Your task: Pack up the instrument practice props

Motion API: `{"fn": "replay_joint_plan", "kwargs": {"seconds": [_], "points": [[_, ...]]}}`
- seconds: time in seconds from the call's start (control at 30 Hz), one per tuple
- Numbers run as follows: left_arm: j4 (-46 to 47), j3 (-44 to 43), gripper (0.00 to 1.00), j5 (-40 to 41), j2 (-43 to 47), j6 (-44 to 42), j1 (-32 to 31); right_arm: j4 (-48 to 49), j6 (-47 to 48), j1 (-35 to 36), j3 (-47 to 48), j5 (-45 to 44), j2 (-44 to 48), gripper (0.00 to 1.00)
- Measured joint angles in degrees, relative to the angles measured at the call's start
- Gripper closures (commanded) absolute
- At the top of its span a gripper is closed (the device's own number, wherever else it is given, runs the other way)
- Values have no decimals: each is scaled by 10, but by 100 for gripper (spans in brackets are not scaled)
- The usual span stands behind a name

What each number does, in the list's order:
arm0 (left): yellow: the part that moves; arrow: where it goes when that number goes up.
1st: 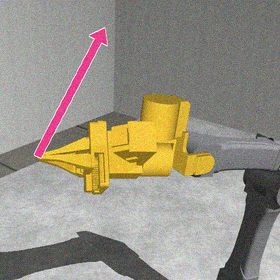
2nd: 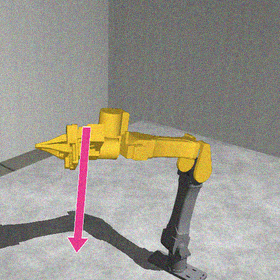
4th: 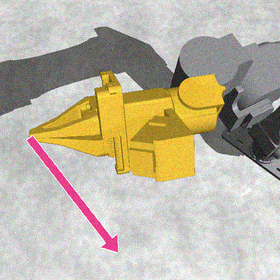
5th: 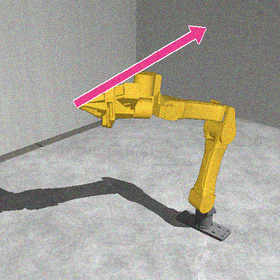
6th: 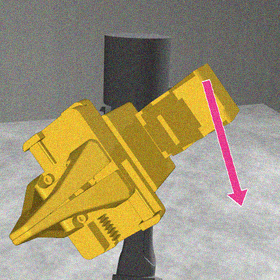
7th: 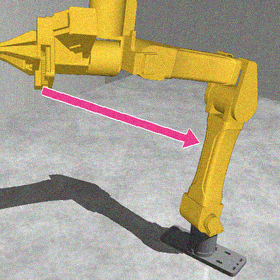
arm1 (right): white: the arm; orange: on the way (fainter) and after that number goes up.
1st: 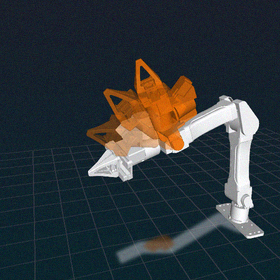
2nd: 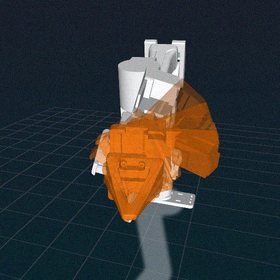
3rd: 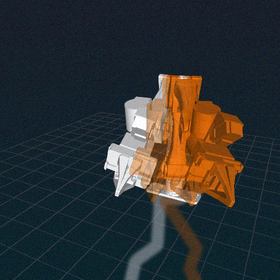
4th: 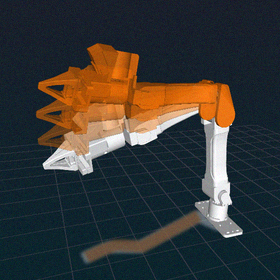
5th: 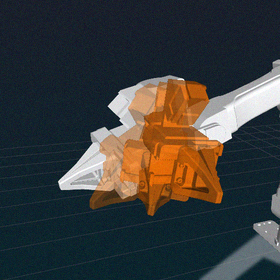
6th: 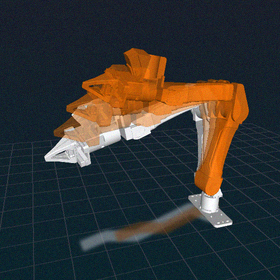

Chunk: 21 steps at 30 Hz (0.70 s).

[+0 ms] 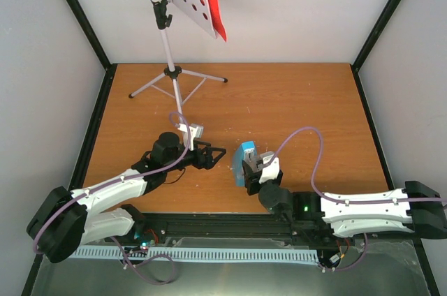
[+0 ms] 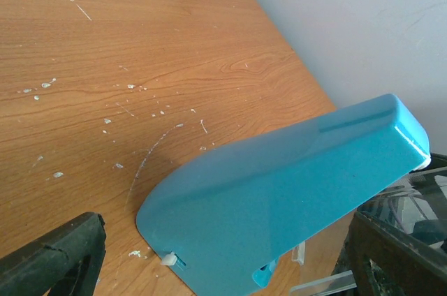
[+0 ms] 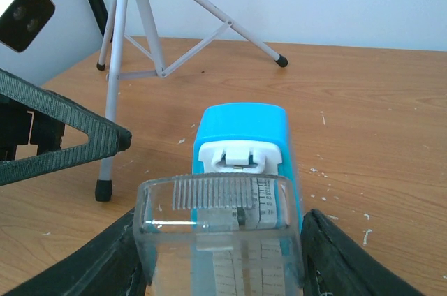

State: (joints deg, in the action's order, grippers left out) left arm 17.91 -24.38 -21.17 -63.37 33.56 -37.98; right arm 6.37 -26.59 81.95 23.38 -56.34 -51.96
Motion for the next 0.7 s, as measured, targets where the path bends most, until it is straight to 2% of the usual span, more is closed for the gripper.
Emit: {"fn": "replay_joint_plan", "kwargs": {"seconds": [0.7], "points": [[0, -6, 7, -2, -4, 0, 0, 52, -12, -16, -27, -7, -36, 52]]}}
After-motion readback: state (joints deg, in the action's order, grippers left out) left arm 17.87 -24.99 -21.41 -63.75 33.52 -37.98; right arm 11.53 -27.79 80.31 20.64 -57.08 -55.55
